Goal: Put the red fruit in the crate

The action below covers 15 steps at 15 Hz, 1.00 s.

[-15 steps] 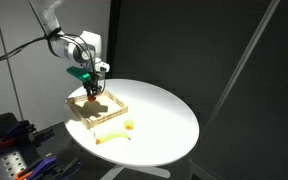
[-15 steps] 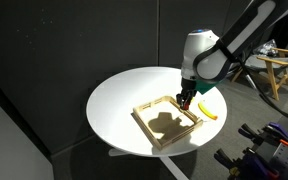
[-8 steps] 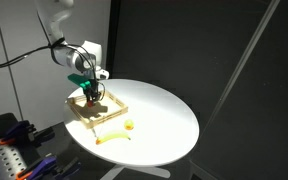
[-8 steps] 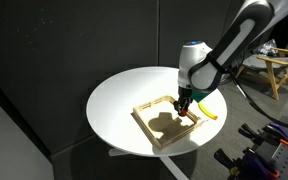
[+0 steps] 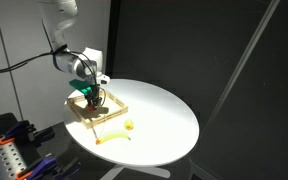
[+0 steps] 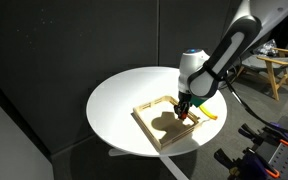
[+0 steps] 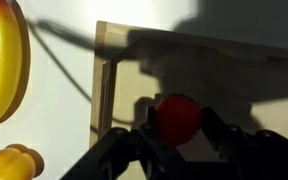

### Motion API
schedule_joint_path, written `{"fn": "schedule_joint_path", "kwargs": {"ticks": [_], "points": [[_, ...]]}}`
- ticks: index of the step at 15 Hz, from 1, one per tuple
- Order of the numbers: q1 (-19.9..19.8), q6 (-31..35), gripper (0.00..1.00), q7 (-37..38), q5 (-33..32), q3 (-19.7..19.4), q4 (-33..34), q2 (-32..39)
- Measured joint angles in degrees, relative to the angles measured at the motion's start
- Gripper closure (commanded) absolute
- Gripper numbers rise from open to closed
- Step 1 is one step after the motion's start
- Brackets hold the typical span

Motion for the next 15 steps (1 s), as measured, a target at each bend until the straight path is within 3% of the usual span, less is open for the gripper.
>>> {"fn": "schedule_joint_path", "kwargs": {"ticks": [1, 5, 15], "points": [[0.2, 0.1, 0.32, 0.0, 0.0, -0.3, 0.1, 0.2], [1.4, 0.3, 0.03, 0.0, 0.0, -1.5, 0.6, 0.8], [1.9, -2.4, 0.00, 0.0, 0.0, -1.8, 0.4, -2.0]]}}
